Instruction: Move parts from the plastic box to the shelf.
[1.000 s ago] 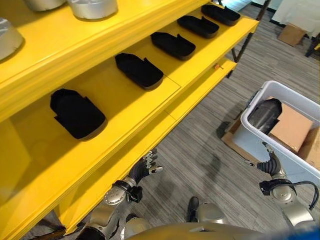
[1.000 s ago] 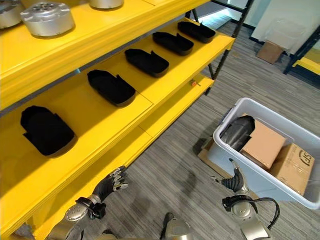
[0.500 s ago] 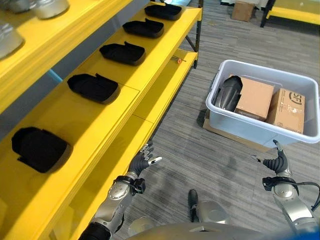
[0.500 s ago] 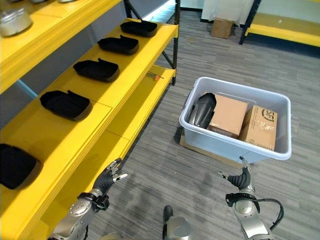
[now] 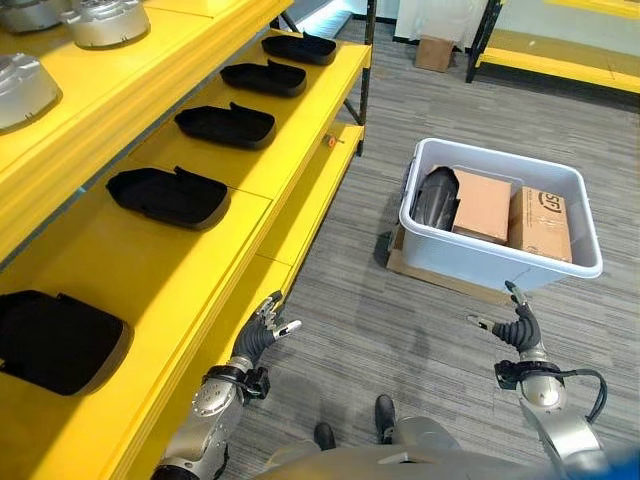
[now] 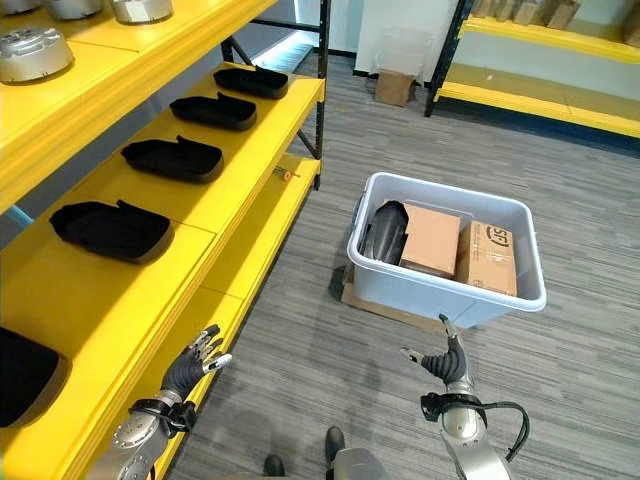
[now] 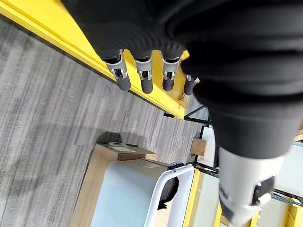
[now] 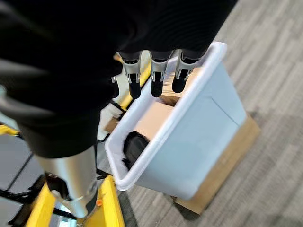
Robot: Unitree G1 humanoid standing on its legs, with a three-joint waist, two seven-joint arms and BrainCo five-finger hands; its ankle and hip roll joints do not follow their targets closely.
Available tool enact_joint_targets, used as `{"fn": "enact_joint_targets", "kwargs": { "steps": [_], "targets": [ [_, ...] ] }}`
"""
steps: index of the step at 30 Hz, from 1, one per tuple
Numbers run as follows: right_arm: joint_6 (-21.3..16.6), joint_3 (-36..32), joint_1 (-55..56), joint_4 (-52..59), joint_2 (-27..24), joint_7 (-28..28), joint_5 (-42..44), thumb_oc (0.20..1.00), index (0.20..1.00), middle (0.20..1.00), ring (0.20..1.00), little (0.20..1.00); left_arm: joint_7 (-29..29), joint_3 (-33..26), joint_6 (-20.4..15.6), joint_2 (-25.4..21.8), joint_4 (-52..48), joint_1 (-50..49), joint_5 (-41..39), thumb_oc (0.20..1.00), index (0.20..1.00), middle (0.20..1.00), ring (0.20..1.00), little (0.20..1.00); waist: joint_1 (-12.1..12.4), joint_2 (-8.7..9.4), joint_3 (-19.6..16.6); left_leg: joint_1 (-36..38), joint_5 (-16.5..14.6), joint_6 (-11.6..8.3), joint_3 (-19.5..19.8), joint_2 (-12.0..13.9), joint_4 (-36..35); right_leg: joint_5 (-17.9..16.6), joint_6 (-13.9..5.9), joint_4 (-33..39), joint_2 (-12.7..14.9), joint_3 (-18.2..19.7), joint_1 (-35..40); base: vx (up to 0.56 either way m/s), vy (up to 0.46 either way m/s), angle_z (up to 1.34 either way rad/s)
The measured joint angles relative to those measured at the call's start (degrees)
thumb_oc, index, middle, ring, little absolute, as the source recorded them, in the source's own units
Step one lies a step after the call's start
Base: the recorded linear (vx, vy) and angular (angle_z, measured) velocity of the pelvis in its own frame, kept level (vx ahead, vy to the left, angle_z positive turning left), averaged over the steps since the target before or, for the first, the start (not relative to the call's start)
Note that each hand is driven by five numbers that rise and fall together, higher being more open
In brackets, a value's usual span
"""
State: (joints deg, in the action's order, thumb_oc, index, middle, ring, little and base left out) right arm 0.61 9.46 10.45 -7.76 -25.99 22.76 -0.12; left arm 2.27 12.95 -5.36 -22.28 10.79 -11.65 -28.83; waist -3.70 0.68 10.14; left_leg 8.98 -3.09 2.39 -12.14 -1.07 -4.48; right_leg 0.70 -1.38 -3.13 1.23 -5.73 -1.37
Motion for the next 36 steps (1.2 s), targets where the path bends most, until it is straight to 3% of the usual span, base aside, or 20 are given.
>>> {"fn": "enact_joint_targets", "kwargs": {
  "steps": [3, 5, 6, 8, 11, 12, 15, 17, 19, 21, 23, 26, 27, 29, 30, 32, 33, 34, 35, 36],
  "targets": [
    [0.6, 0.3, -5.5, -0.1, 0.1, -0.3, 0.8, 1.000, 1.000, 1.000, 1.000, 1.000, 0.5, -0.1, 0.0, -0.4, 0.1, 1.2, 0.2, 1.000, 1.000, 1.000, 1.000, 1.000, 0.5, 0.38, 0.6, 0.2, 0.0, -0.01, -1.6, 0.7, 0.3, -0.1, -0.34, -5.0, -0.3, -1.8, -2.5, 0.06, 0.037, -0.19],
    [0.9, 0.3, -8.6, -1.1, 0.3, -1.1, 2.5, 1.000, 1.000, 1.000, 1.000, 1.000, 0.9, -0.1, 0.0, -1.0, 2.1, 2.5, 0.2, 1.000, 1.000, 1.000, 1.000, 1.000, 1.6, 0.49, 1.8, 1.0, -0.1, -0.19, -3.9, 2.4, 1.0, -0.4, -5.49, -11.9, -0.2, -5.3, -5.9, 0.05, -0.098, -0.48],
    [0.9, 0.3, -9.2, -1.7, 0.3, -1.2, 2.7, 1.000, 1.000, 1.000, 1.000, 1.000, 1.4, -0.1, 0.0, -1.0, 3.1, 2.8, 0.2, 1.000, 1.000, 1.000, 1.000, 1.000, 1.8, 0.57, 2.4, 1.2, -0.2, -0.14, -4.4, 3.0, 1.3, 1.5, -7.50, -17.1, 1.2, -8.0, -7.6, 0.07, -0.205, -0.34],
    [-0.1, 0.7, -9.5, -4.0, 0.1, -1.2, 0.2, 1.000, 1.000, 1.000, 1.000, 1.000, 1.6, -0.3, 0.0, -1.0, 3.4, 2.9, 0.2, 1.000, 1.000, 1.000, 1.000, 1.000, 3.6, 1.23, 2.4, 1.0, -0.5, 0.09, -6.4, 3.4, 1.7, 2.6, -7.09, -23.3, 9.4, -11.5, -9.7, 0.10, -0.332, -0.45],
    [-1.5, 4.3, -9.4, -3.4, 0.5, -1.1, -1.3, 1.000, 1.000, 1.000, 1.000, 1.000, 2.2, -0.2, 0.2, -3.3, 3.8, 1.7, 0.2, 1.000, 1.000, 1.000, 1.000, 1.000, 4.8, 3.49, 2.5, 0.5, -1.3, -2.25, -7.6, 3.6, 3.5, -2.8, -13.34, -7.5, 21.0, -12.2, -5.4, 0.11, -0.365, -0.49],
    [-1.5, 5.2, -8.9, -3.2, 0.8, -1.1, -1.3, 1.000, 1.000, 1.000, 1.000, 1.000, 2.5, -0.2, 0.3, -3.9, 4.2, 1.3, 0.2, 1.000, 1.000, 1.000, 1.000, 1.000, 4.7, 3.82, 2.4, 0.7, -1.5, -2.87, -7.8, 3.9, 3.7, -6.0, -13.44, -1.7, 23.1, -12.3, -3.6, 0.10, -0.308, -0.31],
    [-1.5, 5.3, -6.9, -5.7, 1.3, -1.0, -1.2, 1.000, 1.000, 1.000, 1.000, 1.000, 4.2, 0.2, 0.0, -5.1, 4.7, 1.0, 1.7, 1.000, 1.000, 1.000, 1.000, 1.000, 4.0, 4.25, 2.5, 1.2, 0.1, -6.18, -7.9, 7.4, 2.9, -11.5, -13.28, 4.8, 22.7, -12.5, -1.7, 0.12, -0.334, 0.01],
    [-1.3, 5.3, -4.8, -5.5, 1.3, -0.9, -1.2, 1.000, 1.000, 1.000, 1.000, 1.000, 4.9, 0.3, -0.1, -7.1, 3.7, -0.6, 2.7, 1.000, 1.000, 1.000, 1.000, 1.000, 3.4, 6.06, 2.0, 3.4, 1.4, -9.36, -7.6, 9.4, 1.1, -11.8, -11.50, 6.2, 18.0, -13.5, 2.0, 0.13, -0.268, 0.06],
    [0.4, 1.7, -6.3, -5.5, -4.2, -0.2, 1.1, 1.000, 1.000, 1.000, 1.000, 1.000, 4.9, 2.6, 0.2, -0.3, 1.7, -0.9, 3.5, 1.000, 1.000, 1.000, 1.000, 1.000, 1.2, -2.90, 2.1, 4.0, 4.0, -8.01, -9.6, 17.4, 2.5, -9.8, -5.05, 8.2, 8.6, -14.0, 4.0, 0.24, -0.428, -0.31],
    [1.9, 0.7, -5.4, -5.9, -3.8, -2.1, 5.5, 1.000, 1.000, 1.000, 1.000, 1.000, 5.0, 2.2, 1.0, 1.4, -0.1, -0.1, 3.8, 1.000, 1.000, 1.000, 1.000, 1.000, -0.1, -3.32, 1.8, 4.1, 6.5, -8.77, -8.7, 19.8, 7.2, -7.2, -4.15, 8.2, 7.0, -14.5, 6.0, 0.32, -0.560, -0.21],
    [2.3, 1.1, -4.7, -5.9, -2.8, -2.2, 5.6, 1.000, 1.000, 1.000, 1.000, 1.000, 5.5, 2.8, 1.2, 0.5, -2.2, -0.2, 5.0, 1.000, 1.000, 1.000, 1.000, 1.000, 0.2, -2.08, 0.6, 2.9, 8.2, -6.39, -7.5, 21.8, 11.0, -4.7, -2.46, 5.2, 5.7, -13.7, 4.8, 0.18, -0.304, -0.40],
    [2.3, 0.4, -8.7, -5.5, -3.6, 0.3, 5.5, 1.000, 1.000, 1.000, 1.000, 1.000, 6.1, 4.0, 2.4, -0.8, -0.5, 2.3, 4.8, 1.000, 1.000, 1.000, 1.000, 1.000, -0.6, -0.55, -0.5, -1.1, 17.5, -10.86, -4.2, 22.3, 17.8, -3.4, 0.30, 4.6, 4.9, -10.9, 4.0, 0.22, -0.396, -0.45],
    [2.2, 0.3, -8.5, -5.0, -3.6, 0.4, 5.5, 1.000, 1.000, 1.000, 1.000, 1.000, 4.9, 3.9, 2.3, -0.9, 0.9, 4.1, 4.6, 1.000, 1.000, 1.000, 1.000, 1.000, -1.5, -1.40, -0.3, -3.5, 24.8, -11.64, -1.2, 24.5, 21.5, 0.8, 2.42, -2.4, 3.8, -10.1, 1.1, 0.23, -0.523, -0.41],
    [2.4, -0.5, -6.1, -7.3, -3.7, -2.9, 8.5, 1.000, 1.000, 1.000, 1.000, 1.000, 3.6, 4.5, 2.1, 0.5, 4.3, 7.1, 4.7, 1.000, 1.000, 1.000, 1.000, 1.000, -4.2, -1.16, -0.2, -7.2, 32.9, -1.99, -1.8, 27.2, 25.8, 4.3, 6.81, -5.4, 1.4, -10.2, 0.5, 0.23, -0.400, -0.30],
    [2.6, -0.3, -5.6, -8.1, -3.7, -4.1, 9.7, 1.000, 1.000, 1.000, 1.000, 1.000, 3.7, 4.9, 2.0, 0.9, 5.2, 8.0, 4.8, 1.000, 1.000, 1.000, 1.000, 1.000, -5.4, -0.41, 0.1, -8.0, 28.6, -7.12, -5.4, 25.8, 28.9, 4.4, 8.63, -5.3, 1.4, -10.0, 1.1, 0.21, -0.283, -0.17],
    [2.6, 0.1, -5.4, -8.8, -4.0, -5.0, 10.0, 1.000, 1.000, 1.000, 1.000, 1.000, 3.6, 4.9, 1.9, 0.8, 5.2, 9.8, 4.8, 1.000, 1.000, 1.000, 1.000, 1.000, -6.1, 0.97, 0.4, -8.9, 23.2, -12.89, -8.1, 25.0, 33.9, 5.5, 10.94, -3.6, -1.1, -9.9, 4.1, 0.24, -0.111, -0.13],
    [2.6, -0.3, -5.9, -7.6, -3.1, -5.9, 10.2, 1.000, 1.000, 1.000, 1.000, 1.000, 3.5, 4.7, 1.9, 0.2, 4.4, 9.8, 4.8, 1.000, 1.000, 1.000, 1.000, 1.000, -5.6, 2.19, -0.2, -11.5, 11.7, -10.90, -8.4, 20.6, 36.6, 4.9, 10.23, -2.0, -1.7, -8.4, 4.2, 0.33, 0.103, -0.54],
    [2.6, 0.1, -6.4, -6.9, -2.1, -7.3, 10.3, 1.000, 1.000, 1.000, 1.000, 1.000, 3.6, 4.3, 2.0, -0.4, 2.6, 8.1, 4.9, 1.000, 1.000, 1.000, 1.000, 1.000, -4.3, 2.75, 0.0, -11.3, 2.6, -7.78, -6.9, 11.5, 29.1, 3.4, 7.82, 0.7, -1.8, -6.2, 5.4, 0.35, 0.172, -0.63],
    [2.6, 0.1, -5.1, -6.4, -1.1, -8.3, 10.3, 1.000, 1.000, 1.000, 1.000, 1.000, 3.6, 4.2, 2.3, -1.3, 1.3, 6.2, 4.9, 1.000, 1.000, 1.000, 1.000, 1.000, -4.5, 2.74, 0.1, -11.9, 1.1, -6.52, -6.8, 5.2, 19.7, 3.9, 4.37, 3.5, -2.9, -5.9, 8.0, 0.44, 0.266, -0.60],
    [2.7, 0.2, -2.9, -7.1, -1.5, -9.0, 10.2, 1.000, 1.000, 1.000, 1.000, 1.000, 3.6, 4.1, 2.3, -0.6, 1.8, 5.5, 4.9, 1.000, 1.000, 1.000, 1.000, 1.000, -3.9, 0.16, 0.3, -12.6, 2.0, -6.44, -6.6, 4.0, 9.1, 9.4, -3.72, 0.9, -3.2, -8.8, 8.1, 0.42, 0.255, -0.83]
  ]
}}
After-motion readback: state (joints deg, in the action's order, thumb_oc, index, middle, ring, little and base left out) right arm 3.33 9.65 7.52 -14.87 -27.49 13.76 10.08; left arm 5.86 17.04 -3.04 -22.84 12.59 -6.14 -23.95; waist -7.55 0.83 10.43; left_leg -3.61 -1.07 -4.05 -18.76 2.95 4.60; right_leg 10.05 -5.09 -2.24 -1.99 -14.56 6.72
